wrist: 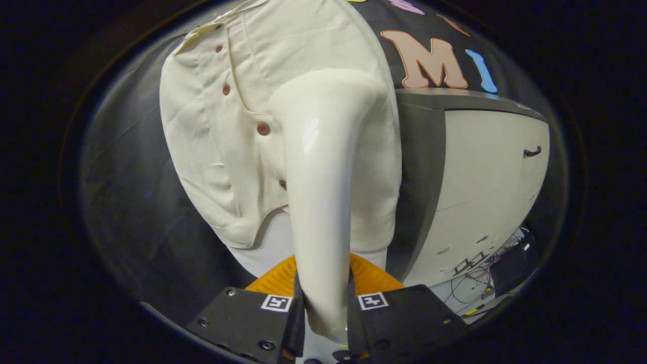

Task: Iron the clothes twice with a garment steamer, once on the left side and once on the right side.

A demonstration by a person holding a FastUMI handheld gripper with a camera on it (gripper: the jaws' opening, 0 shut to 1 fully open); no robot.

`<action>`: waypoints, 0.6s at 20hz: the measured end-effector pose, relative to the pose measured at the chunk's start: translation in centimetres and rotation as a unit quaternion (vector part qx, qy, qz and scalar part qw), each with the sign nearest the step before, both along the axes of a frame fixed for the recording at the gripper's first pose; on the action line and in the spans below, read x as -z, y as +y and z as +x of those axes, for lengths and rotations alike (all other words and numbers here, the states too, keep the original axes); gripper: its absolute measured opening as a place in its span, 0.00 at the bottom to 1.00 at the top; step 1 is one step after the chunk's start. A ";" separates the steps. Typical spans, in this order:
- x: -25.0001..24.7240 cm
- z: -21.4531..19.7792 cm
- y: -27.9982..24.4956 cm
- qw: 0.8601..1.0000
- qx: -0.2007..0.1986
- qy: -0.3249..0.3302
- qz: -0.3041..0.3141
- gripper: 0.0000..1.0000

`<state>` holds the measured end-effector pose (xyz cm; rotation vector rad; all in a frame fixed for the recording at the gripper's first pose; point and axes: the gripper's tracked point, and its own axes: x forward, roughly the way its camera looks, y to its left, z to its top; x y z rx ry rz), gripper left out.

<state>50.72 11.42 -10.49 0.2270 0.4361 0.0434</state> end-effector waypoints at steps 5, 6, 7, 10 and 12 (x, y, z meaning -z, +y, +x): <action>-3.1 -5.1 -0.5 0.999 0.039 -0.023 0.005 0.33; -4.0 -6.2 -0.3 0.998 0.047 -0.029 0.006 0.33; -4.8 -7.6 -0.2 0.998 0.051 -0.034 0.002 0.33; -7.3 -12.1 0.5 0.996 0.065 -0.054 -0.012 0.33; -8.7 -15.7 0.9 0.995 0.074 -0.065 -0.019 0.33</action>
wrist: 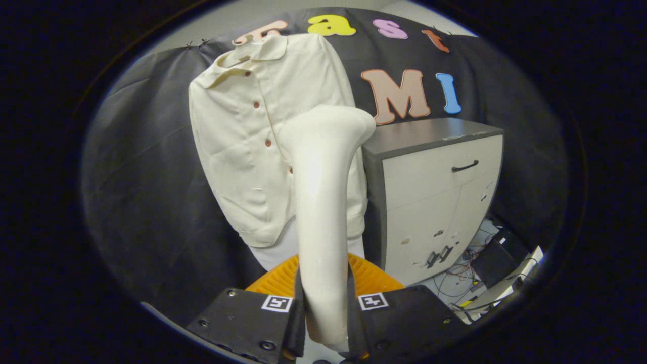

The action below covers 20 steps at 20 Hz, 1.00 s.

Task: Iron the clothes twice with a garment steamer, once on the left side and once on the right side.

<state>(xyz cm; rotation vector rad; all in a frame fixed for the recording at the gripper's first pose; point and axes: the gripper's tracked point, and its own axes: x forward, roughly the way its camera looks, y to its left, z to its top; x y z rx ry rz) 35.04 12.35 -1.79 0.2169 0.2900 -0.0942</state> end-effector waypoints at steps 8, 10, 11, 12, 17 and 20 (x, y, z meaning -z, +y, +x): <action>-6.5 -10.4 -0.7 0.997 0.041 -0.064 -0.015 0.33; -8.7 -11.6 -0.7 0.994 0.038 -0.093 -0.032 0.33; -9.4 -12.2 -0.4 0.994 0.030 -0.102 -0.039 0.33; -10.2 -12.7 -0.2 0.992 0.023 -0.113 -0.051 0.33; -11.7 -14.5 -0.9 0.989 -0.001 -0.130 -0.068 0.33; -12.0 -16.7 -2.1 0.989 -0.012 -0.140 -0.050 0.33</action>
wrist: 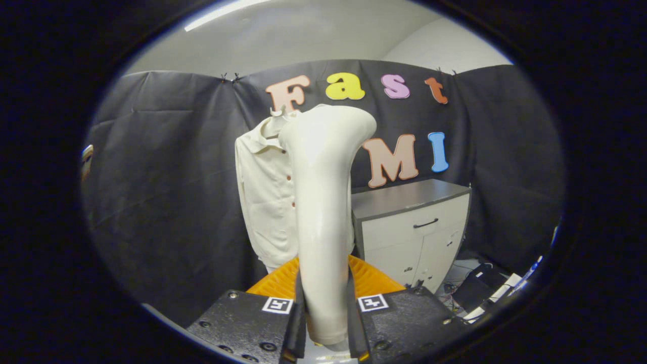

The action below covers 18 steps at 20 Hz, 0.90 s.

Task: Iron the clothes twice with a garment steamer, once on the left side and once on the right side.

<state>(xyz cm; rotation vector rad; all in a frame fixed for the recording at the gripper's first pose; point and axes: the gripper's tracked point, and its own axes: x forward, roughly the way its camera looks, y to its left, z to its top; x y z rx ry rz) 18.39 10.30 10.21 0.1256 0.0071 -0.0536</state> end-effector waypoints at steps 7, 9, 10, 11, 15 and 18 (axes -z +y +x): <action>-0.5 -3.4 -4.4 1.000 -0.002 -0.021 -0.007 0.33; 0.1 -4.3 -5.3 1.000 -0.004 -0.014 -0.004 0.33; 0.2 -4.9 -5.8 1.000 -0.003 -0.015 -0.002 0.33; 0.2 -5.7 -6.1 1.000 -0.002 -0.016 -0.001 0.33; 0.3 -6.3 -7.3 1.000 0.003 -0.013 0.015 0.33; 0.0 -6.3 -7.7 1.000 0.006 -0.013 0.016 0.32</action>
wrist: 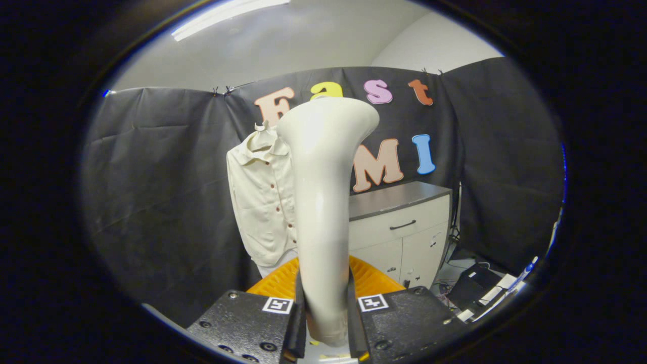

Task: Iron the clothes twice with a garment steamer, once on the left side and once on the right side.

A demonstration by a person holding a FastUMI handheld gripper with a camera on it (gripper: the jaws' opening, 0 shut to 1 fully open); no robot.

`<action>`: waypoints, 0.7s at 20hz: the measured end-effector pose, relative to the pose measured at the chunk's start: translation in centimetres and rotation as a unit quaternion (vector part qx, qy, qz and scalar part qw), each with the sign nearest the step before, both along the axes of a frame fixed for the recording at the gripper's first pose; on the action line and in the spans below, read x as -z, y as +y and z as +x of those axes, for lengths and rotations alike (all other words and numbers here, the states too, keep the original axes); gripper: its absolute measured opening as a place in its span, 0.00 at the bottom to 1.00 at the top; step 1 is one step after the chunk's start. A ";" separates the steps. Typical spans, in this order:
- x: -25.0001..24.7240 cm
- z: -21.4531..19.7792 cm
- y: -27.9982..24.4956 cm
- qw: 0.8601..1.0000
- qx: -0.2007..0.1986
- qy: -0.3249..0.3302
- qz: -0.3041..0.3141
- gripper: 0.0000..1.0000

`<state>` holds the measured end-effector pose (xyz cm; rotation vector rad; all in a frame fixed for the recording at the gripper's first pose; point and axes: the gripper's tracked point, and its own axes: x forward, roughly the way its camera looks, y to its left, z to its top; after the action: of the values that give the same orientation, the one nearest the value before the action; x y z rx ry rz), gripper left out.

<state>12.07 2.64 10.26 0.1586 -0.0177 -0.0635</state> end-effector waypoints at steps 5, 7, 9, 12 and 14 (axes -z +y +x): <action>-0.3 0.1 1.9 1.000 -0.014 0.000 -0.005 0.32; -0.3 0.2 2.4 1.000 -0.017 0.002 -0.009 0.32; -0.3 -0.1 2.7 1.000 -0.016 0.003 -0.005 0.32; -0.4 -0.2 2.7 1.000 -0.010 0.003 -0.003 0.33; -0.4 -0.1 2.6 1.000 -0.007 0.003 -0.001 0.33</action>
<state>11.96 5.28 10.67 0.1556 -0.0102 -0.0495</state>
